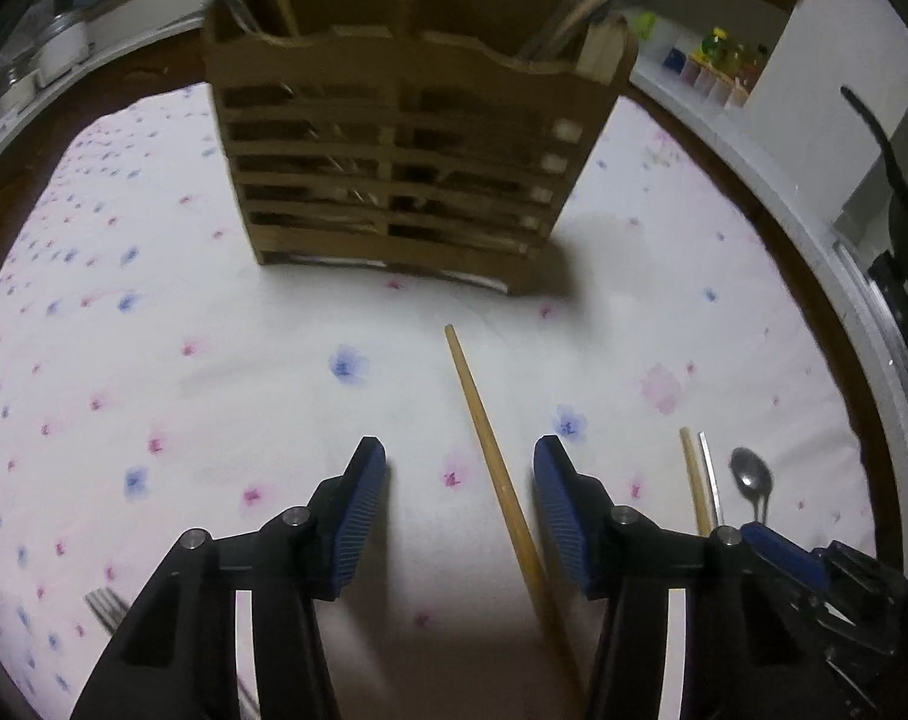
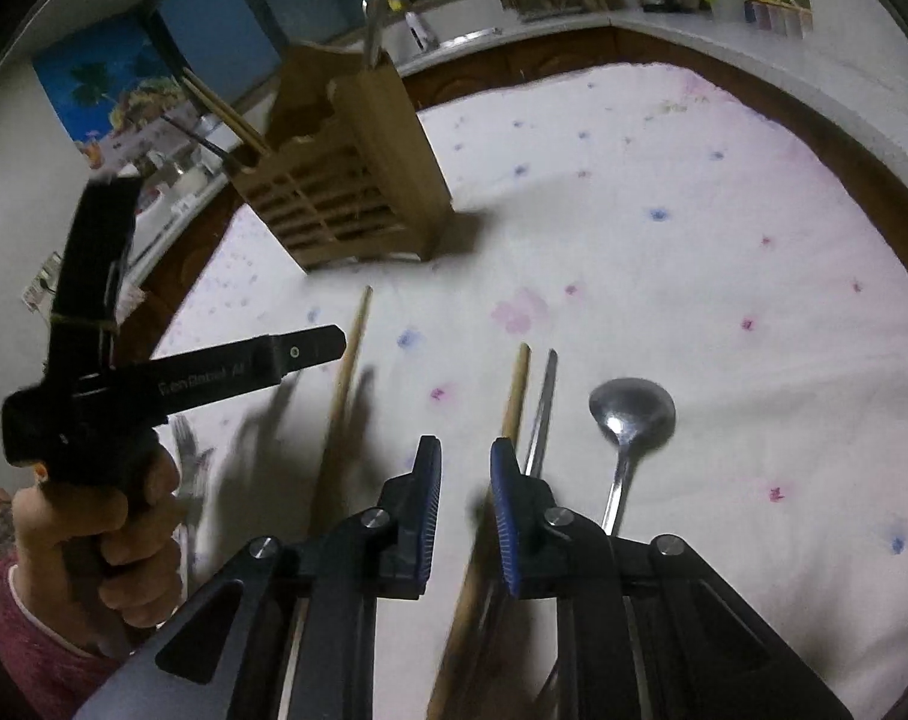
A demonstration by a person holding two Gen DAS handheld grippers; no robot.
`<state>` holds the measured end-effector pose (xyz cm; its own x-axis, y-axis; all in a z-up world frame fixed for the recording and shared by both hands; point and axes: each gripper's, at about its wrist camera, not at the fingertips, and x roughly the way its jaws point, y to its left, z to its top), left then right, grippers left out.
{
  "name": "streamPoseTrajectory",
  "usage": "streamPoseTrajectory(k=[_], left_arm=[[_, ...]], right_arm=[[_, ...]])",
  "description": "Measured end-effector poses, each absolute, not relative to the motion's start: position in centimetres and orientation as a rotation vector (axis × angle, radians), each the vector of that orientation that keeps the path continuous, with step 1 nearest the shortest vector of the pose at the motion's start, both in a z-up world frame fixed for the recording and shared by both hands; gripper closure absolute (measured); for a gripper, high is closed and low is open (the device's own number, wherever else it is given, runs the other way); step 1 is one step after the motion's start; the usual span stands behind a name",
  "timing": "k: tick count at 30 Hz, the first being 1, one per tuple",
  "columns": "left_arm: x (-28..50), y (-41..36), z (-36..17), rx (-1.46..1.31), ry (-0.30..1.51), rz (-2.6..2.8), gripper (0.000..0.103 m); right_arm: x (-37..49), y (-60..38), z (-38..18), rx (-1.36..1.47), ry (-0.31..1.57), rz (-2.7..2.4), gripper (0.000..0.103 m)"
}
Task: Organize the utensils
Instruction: 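Lower both open tools onto the two wooden chopsticks on the cloth, then close the left tool on a wooden chopstick while the right tool closes on the other wooden chopstick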
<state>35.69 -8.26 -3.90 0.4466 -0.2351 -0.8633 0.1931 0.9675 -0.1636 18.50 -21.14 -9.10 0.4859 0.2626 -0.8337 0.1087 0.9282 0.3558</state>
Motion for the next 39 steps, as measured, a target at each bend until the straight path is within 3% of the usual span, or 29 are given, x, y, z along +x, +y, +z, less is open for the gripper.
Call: streamPoseTrajectory(k=[5,7,9,17,21,25,28,30,39], left_arm=[[35.6,-9.1,-4.6,0.047,1.09,-0.275,0.07],[35.1,-9.0,-4.6,0.065,1.101,-0.32,0.086],[34.2,-9.1,-4.7,0.097,1.108,-0.359,0.092],[30.7,-7.2,-4.3,0.114,1.108,-0.432,0.09],[31.2,-6.4,-3.4,0.068,1.085,-0.395,0.075],[31.9,-6.8,-4.0,0.067,1.107,-0.368,0.075],[31.8,-7.4,-4.6,0.091,1.107,-0.355,0.076],[31.7,-7.7,-4.7,0.118,1.094,-0.335,0.086],[30.7,-8.7,-4.7,0.184,1.067,-0.328,0.093]], right_arm=[[18.8,-21.2,-10.2,0.384,1.105,0.09,0.092],[18.7,-21.3,-10.2,0.387,1.101,0.088,0.094],[18.7,-21.3,-10.1,0.385,1.101,0.087,0.095],[18.9,-21.4,-10.1,0.401,1.099,0.098,0.091],[19.4,-21.0,-10.0,0.376,1.103,0.097,0.09],[20.0,-20.9,-10.1,0.35,1.118,0.096,0.09],[20.5,-20.9,-10.3,0.333,1.127,0.097,0.093],[20.7,-20.7,-10.3,0.31,1.134,0.099,0.093],[21.9,-18.9,-10.1,0.157,1.18,0.098,0.091]])
